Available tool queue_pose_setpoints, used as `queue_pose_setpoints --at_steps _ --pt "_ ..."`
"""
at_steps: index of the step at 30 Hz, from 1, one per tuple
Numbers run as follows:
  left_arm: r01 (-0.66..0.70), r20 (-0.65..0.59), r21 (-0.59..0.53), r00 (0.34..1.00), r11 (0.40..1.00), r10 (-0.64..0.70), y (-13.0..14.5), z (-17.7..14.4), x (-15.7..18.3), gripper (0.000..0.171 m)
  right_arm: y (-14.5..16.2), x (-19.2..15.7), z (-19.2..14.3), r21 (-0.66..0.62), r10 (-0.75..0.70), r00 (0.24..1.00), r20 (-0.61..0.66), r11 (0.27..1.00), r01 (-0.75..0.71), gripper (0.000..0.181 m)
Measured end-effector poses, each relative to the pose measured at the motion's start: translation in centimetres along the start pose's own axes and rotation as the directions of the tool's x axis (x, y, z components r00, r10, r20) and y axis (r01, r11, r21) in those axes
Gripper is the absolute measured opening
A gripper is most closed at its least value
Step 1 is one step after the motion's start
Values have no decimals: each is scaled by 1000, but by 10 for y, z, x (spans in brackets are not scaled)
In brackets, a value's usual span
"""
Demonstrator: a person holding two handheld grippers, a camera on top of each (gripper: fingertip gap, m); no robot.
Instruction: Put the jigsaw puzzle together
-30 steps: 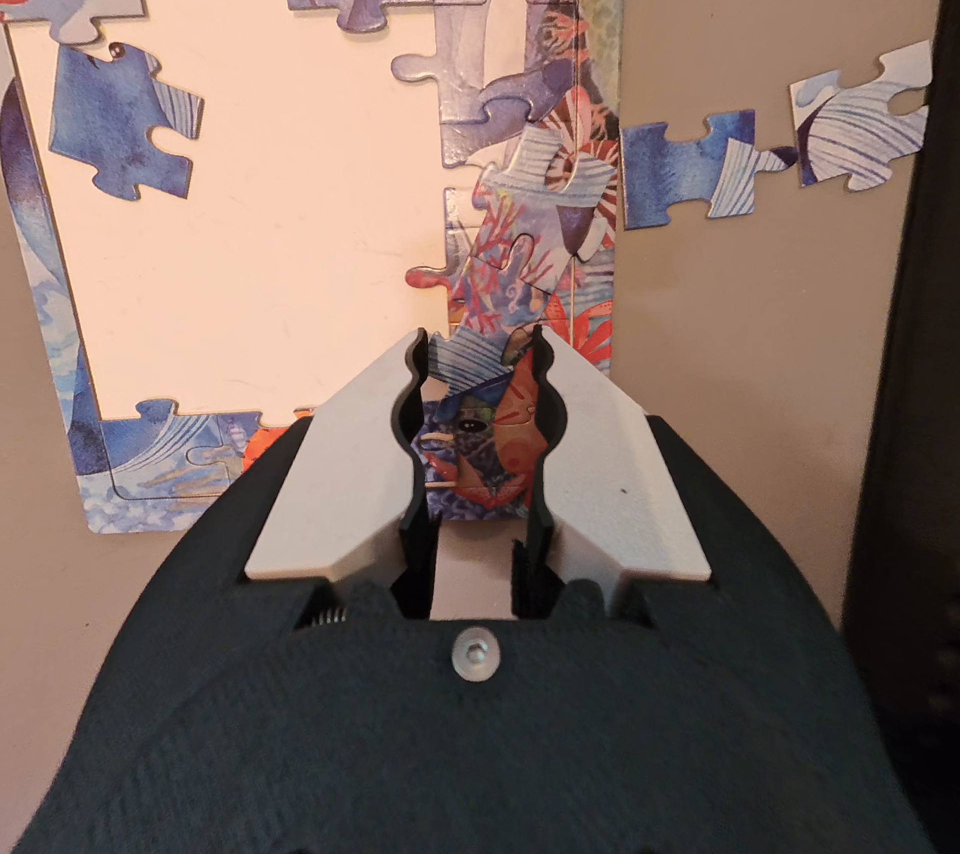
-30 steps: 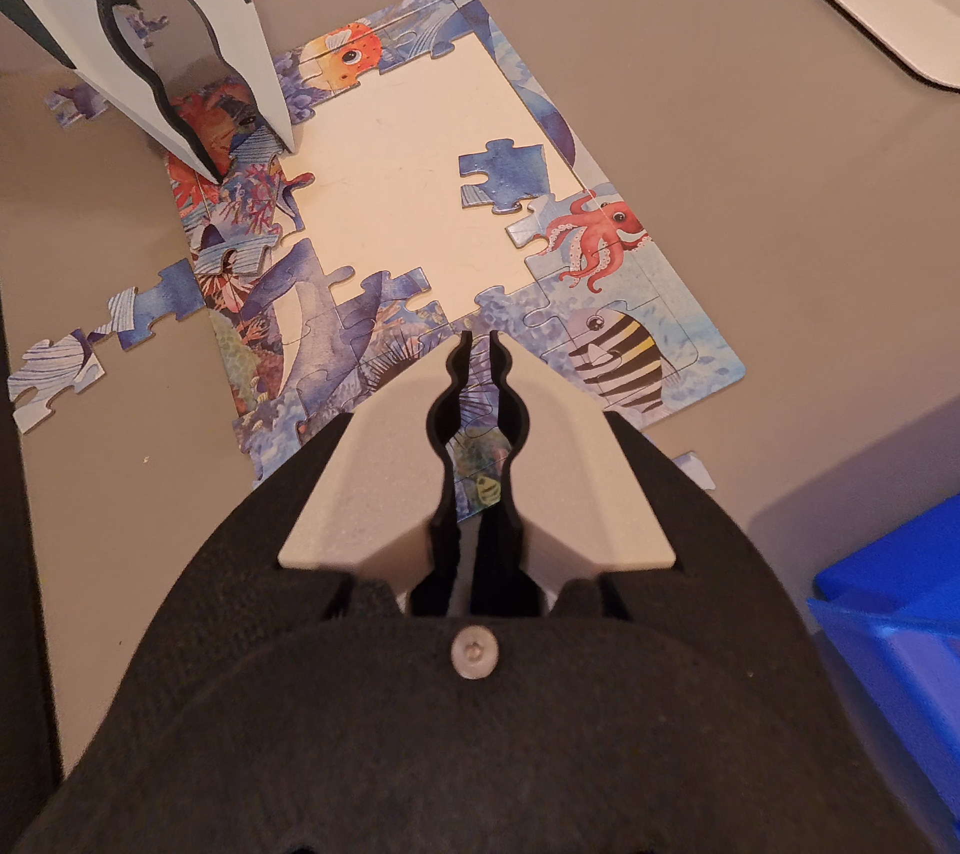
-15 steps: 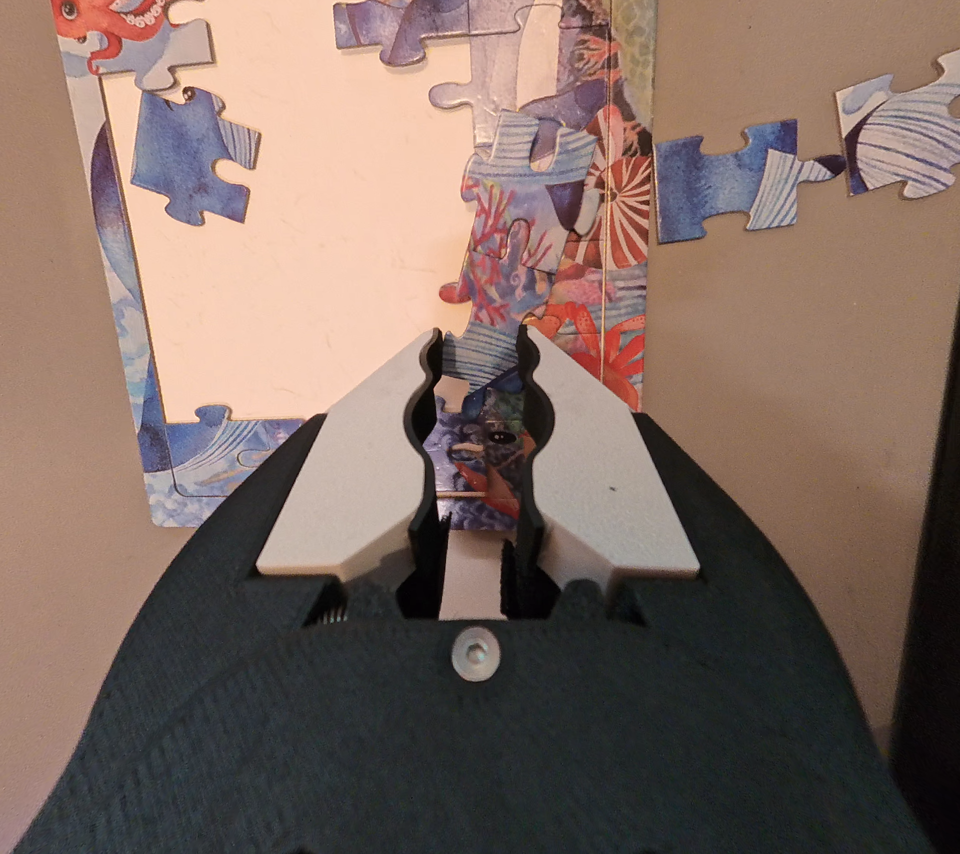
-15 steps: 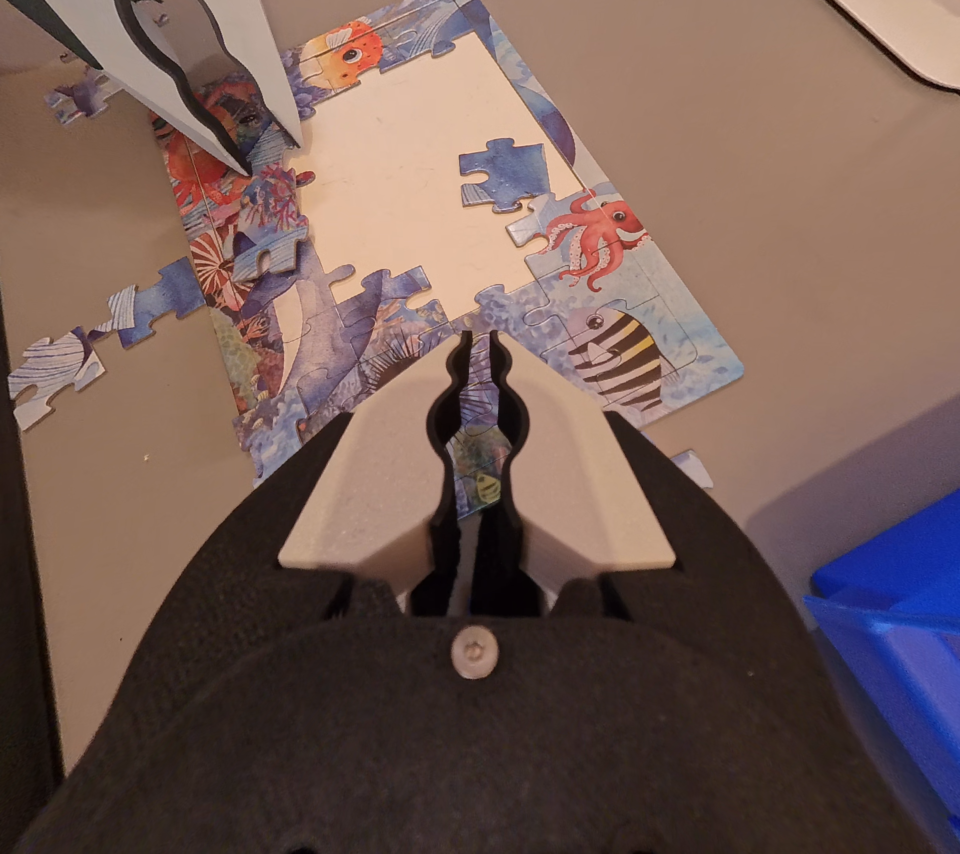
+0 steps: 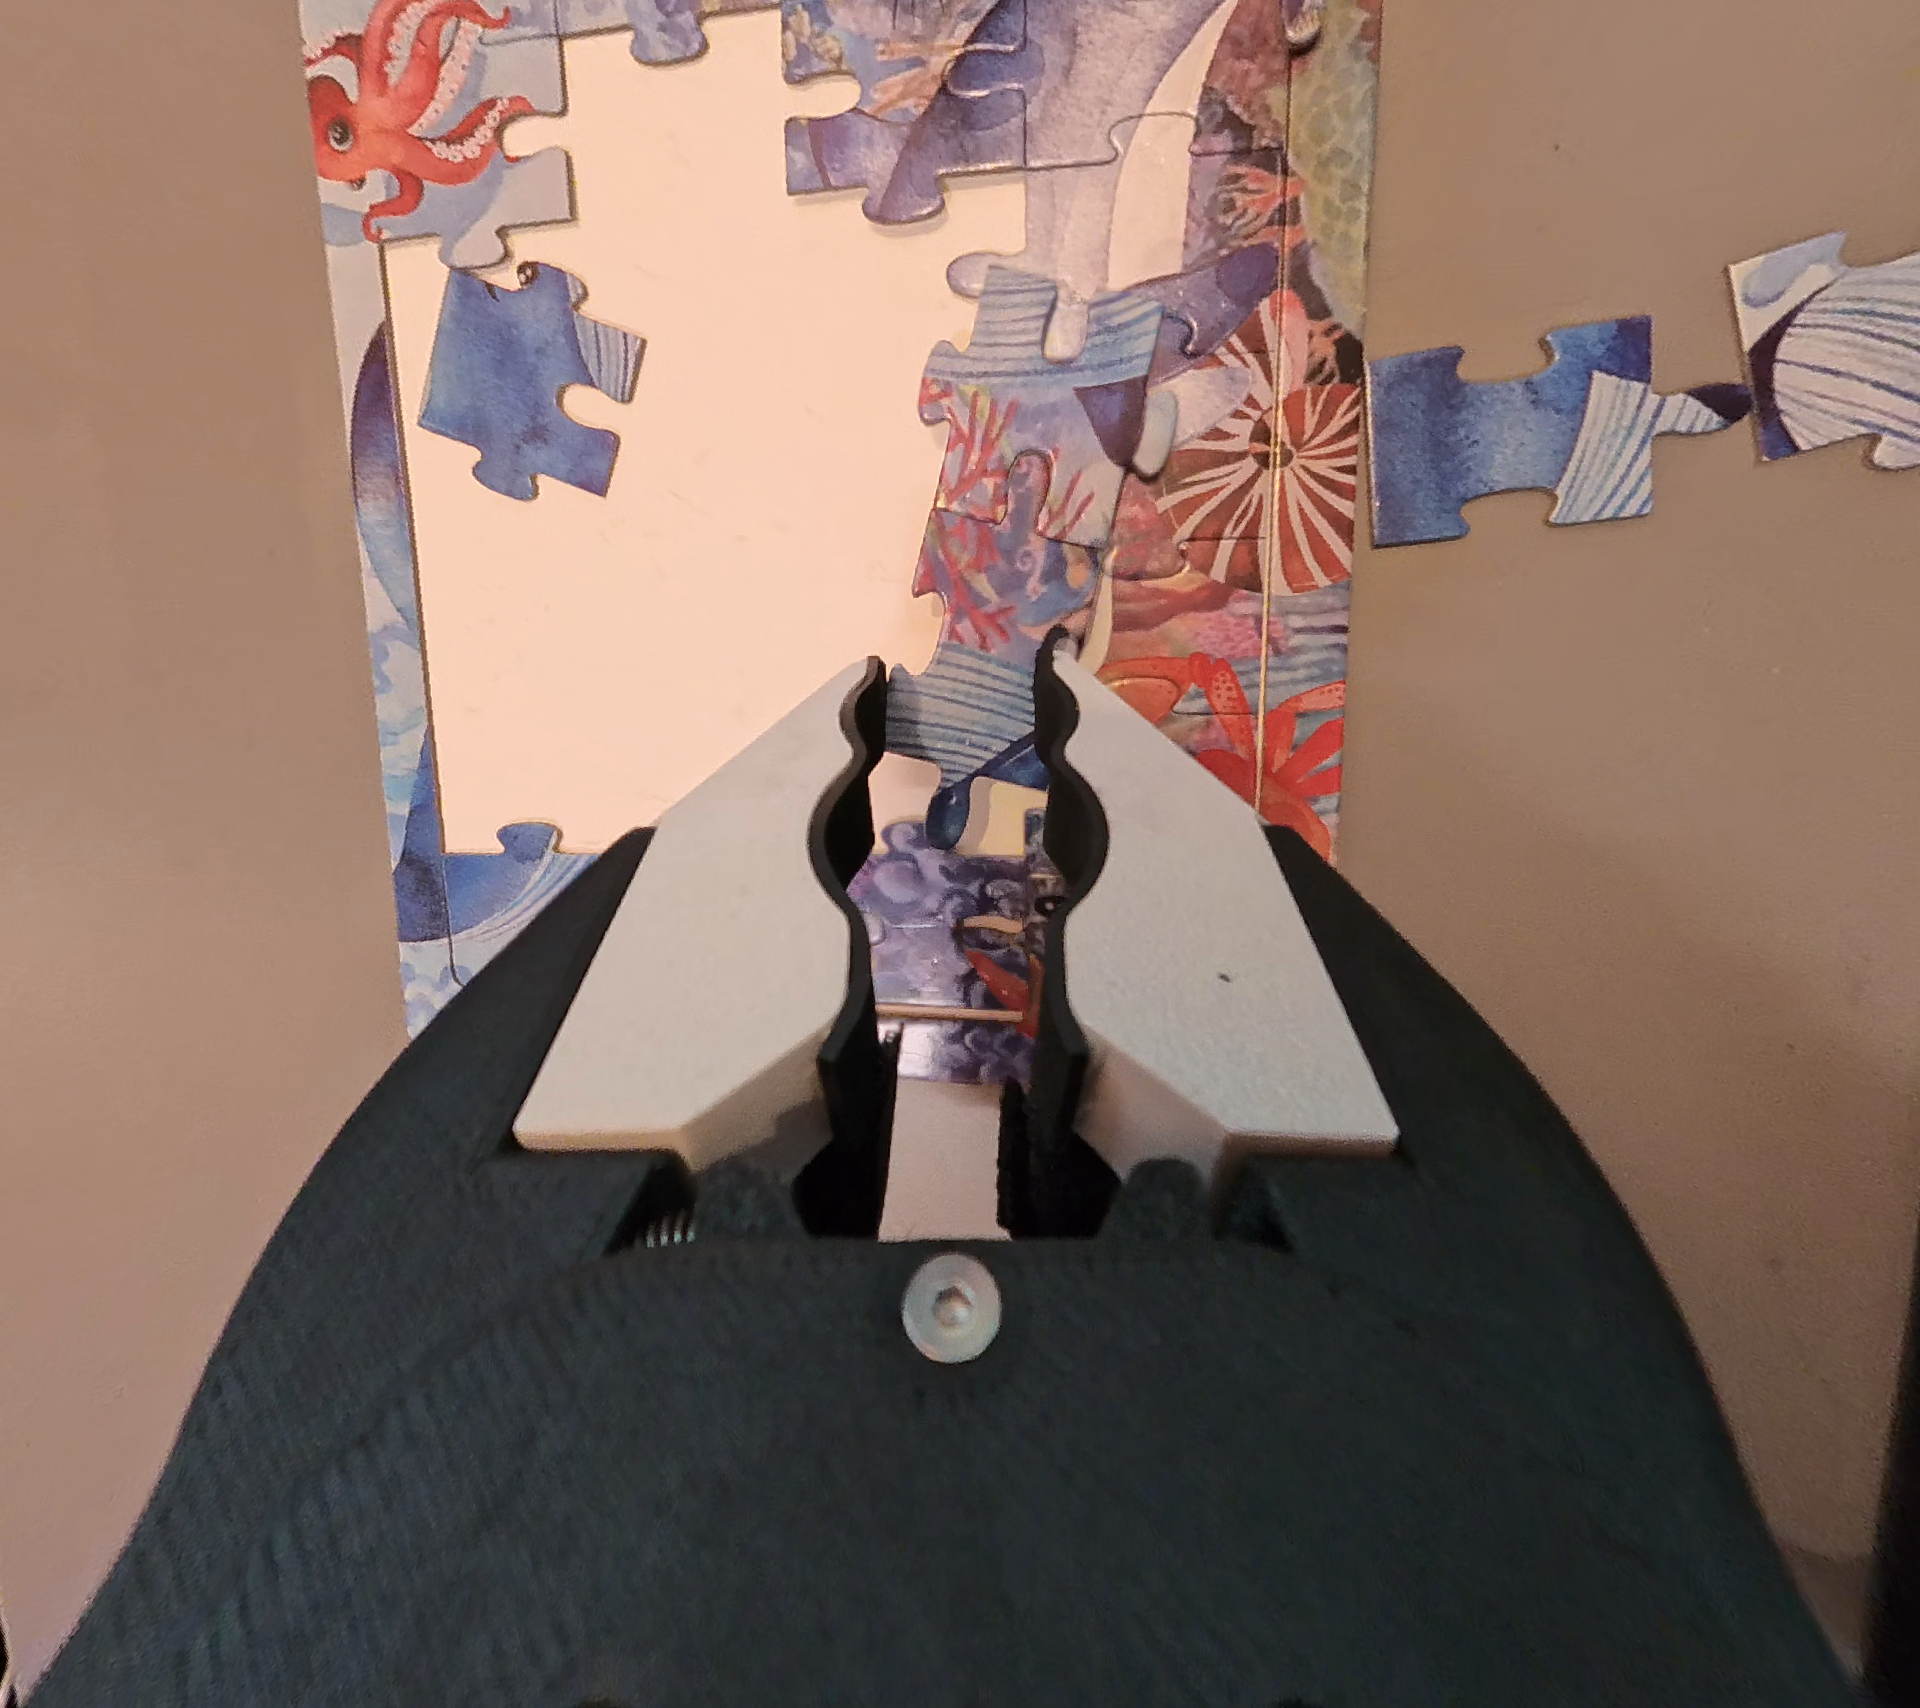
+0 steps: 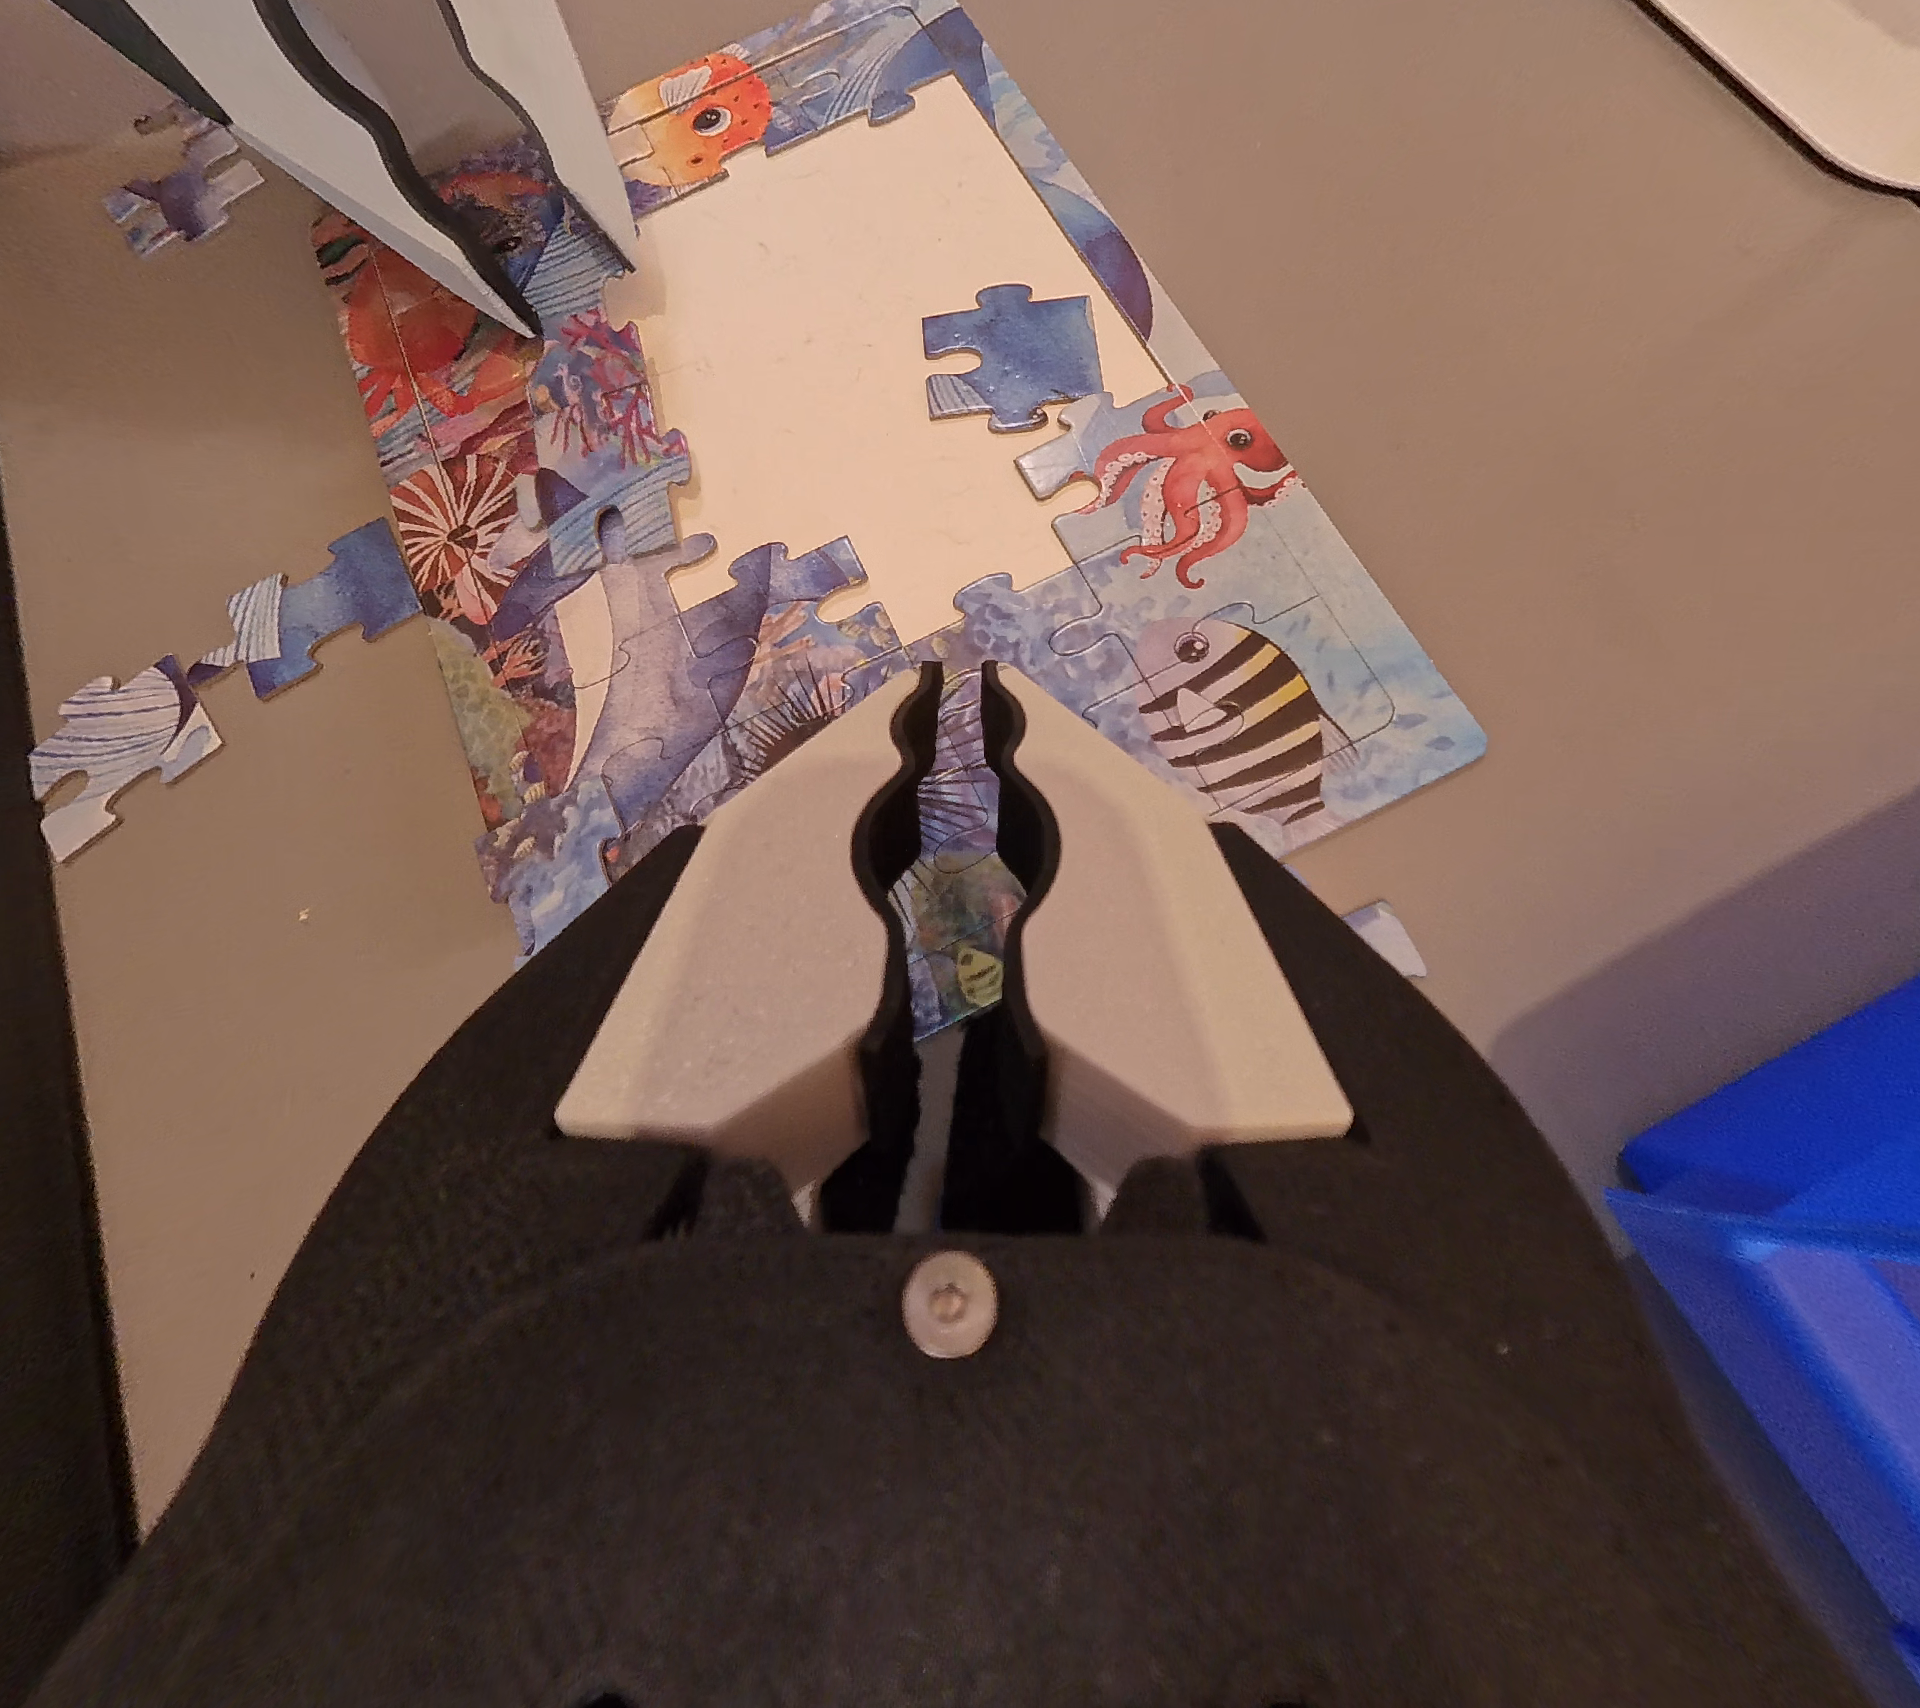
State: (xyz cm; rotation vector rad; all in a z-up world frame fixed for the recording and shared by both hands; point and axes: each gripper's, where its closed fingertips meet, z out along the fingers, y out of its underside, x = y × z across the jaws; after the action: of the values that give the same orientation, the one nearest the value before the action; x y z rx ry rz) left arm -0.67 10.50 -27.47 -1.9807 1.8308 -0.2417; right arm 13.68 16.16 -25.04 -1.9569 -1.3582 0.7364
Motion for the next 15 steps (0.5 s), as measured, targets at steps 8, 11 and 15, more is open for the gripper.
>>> queue_pose_setpoints --at_steps 8,11,15 --pt "-11 39 39 999 999 9 -11 1 0 26 -1 1 -1 2 4 1000 -3 1000 -4 7" --pt "-16 41 42 999 999 14 -13 1 2 26 -1 2 -2 4 5 1000 -7 1000 -5 7" --pt "-19 43 59 999 998 16 -17 -1 7 26 -3 9 -6 15 17 999 -44 1000 -16 7"
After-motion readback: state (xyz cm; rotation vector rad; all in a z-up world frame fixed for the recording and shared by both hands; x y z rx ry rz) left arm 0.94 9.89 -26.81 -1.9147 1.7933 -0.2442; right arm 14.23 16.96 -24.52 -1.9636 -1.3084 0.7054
